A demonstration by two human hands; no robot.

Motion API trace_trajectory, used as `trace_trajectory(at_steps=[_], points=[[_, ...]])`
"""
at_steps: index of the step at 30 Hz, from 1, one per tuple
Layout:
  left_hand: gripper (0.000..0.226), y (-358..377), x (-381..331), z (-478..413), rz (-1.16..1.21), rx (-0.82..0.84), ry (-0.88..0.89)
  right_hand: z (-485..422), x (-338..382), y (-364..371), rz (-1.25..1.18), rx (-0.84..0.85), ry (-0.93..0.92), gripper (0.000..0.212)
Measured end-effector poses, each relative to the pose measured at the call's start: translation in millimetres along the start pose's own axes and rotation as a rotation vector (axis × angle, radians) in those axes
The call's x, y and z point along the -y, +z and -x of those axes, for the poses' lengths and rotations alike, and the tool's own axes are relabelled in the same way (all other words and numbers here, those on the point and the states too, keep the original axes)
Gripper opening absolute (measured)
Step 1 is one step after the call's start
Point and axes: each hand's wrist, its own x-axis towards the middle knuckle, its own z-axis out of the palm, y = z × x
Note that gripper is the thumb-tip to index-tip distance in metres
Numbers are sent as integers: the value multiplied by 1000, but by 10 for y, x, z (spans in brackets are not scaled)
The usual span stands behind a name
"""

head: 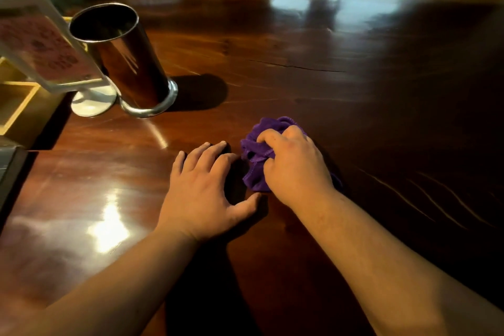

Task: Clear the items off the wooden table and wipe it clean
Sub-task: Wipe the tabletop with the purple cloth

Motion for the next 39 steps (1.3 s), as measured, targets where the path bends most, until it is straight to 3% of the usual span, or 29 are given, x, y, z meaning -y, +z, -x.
trace_trajectory(at_steps=[5, 11, 20, 30, 34, 39], points=[[69, -113, 177, 155, 181, -112, 114, 106, 106, -73, 7, 69, 1, 46], [53, -491, 596, 576, 130, -35, 140, 437, 551, 9, -14, 167, -98, 43], [56, -726, 1230, 1239, 109, -22, 67, 1176, 1732, 238, -102, 382, -342, 41], [51, -762, 1541, 1603, 179, -81, 53, 1047, 1944, 126, -138, 607, -350, 39], [51, -846, 1566, 1609, 173, -82, 59, 947, 2011, 44, -144, 520, -342, 32], [49, -1177, 1631, 1385, 56, -181, 22, 707, 2172, -160, -162, 160, -328, 23]])
